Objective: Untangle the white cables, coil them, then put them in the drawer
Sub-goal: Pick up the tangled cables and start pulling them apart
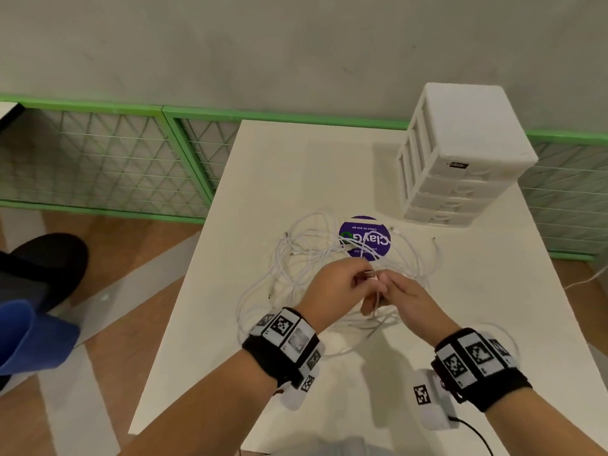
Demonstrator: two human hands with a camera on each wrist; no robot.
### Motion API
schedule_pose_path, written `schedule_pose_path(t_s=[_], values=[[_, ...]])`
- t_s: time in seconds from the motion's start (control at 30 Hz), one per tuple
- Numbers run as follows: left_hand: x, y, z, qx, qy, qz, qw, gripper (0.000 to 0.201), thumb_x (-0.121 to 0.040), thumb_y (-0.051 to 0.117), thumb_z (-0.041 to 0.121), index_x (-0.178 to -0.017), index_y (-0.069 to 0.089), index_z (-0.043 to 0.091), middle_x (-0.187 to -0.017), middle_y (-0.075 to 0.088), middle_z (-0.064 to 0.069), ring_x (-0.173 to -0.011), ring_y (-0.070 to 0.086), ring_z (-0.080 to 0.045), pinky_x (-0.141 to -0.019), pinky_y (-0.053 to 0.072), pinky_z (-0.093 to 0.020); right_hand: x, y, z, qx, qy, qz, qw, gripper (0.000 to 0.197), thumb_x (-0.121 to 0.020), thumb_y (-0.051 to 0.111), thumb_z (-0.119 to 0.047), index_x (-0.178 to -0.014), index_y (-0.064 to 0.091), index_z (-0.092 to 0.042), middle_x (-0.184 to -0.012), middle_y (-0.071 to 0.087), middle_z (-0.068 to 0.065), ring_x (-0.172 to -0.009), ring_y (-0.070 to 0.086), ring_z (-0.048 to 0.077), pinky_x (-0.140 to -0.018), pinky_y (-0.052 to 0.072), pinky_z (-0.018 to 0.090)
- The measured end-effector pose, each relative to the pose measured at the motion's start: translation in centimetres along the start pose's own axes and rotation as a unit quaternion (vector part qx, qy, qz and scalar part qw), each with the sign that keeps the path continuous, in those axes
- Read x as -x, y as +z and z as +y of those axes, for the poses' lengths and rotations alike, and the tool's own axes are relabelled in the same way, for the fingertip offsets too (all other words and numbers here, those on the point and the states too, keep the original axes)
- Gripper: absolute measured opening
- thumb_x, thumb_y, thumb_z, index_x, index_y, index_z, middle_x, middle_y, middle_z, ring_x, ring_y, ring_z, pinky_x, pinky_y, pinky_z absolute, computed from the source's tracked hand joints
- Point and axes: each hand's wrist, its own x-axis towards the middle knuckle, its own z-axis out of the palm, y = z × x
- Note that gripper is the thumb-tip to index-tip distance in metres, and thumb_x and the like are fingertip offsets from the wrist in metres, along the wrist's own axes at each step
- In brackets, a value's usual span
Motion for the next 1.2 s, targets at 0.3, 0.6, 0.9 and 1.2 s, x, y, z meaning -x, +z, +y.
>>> schedule_pose_path(t_s=[0.3,0.6,0.9,1.2], values=[[0.6,-7.8,-6.6,-0.249,-0.258,0.06,0.931,0.029,-0.093,0.056,0.034,-0.102,0.065,0.007,-0.104,0.067,-0.009,-0.097,0.061,-0.025,-0.083,0.048,-0.034,-1.8,0.4,0.9,0.017,0.031,0.06,0.998,0.02,-0.095,0.052,-0.023,-0.078,0.051,-0.012,-0.055,0.035,-0.008,-0.052,0.028,0.013,-0.052,0.029,0.027],[2.3,-7.2,-10.8,-0.348,-0.339,-0.106,0.868,0.031,-0.089,0.059,0.03,-0.111,0.061,0.007,-0.117,0.061,-0.009,-0.107,0.059,-0.025,-0.084,0.047,-0.032,-3.2,-0.8,3.6,0.1,0.101,0.119,0.983,0.02,-0.096,0.048,-0.027,-0.078,0.056,-0.022,-0.053,0.039,-0.005,-0.033,0.03,0.003,-0.048,0.025,0.022],[-4.6,-3.1,-5.7,-0.349,-0.137,-0.011,0.927,0.028,-0.096,0.046,0.025,-0.112,0.061,0.007,-0.113,0.059,-0.012,-0.104,0.058,-0.029,-0.084,0.05,-0.04,-3.2,-1.1,3.7,0.099,0.116,0.098,0.983,0.02,-0.096,0.047,-0.028,-0.086,0.053,-0.012,-0.053,0.035,0.002,-0.038,0.032,0.016,-0.036,0.032,0.019],[-4.9,0.5,-4.3,-0.265,-0.109,-0.06,0.956,0.02,-0.097,0.047,0.013,-0.1,0.066,0.006,-0.097,0.069,-0.012,-0.093,0.063,-0.029,-0.076,0.043,-0.033,-4.2,-1.2,3.3,0.008,0.145,0.199,0.969,0.036,-0.098,0.039,-0.039,-0.097,0.068,-0.018,-0.051,0.043,0.0,-0.046,0.045,0.014,-0.058,0.041,0.028]])
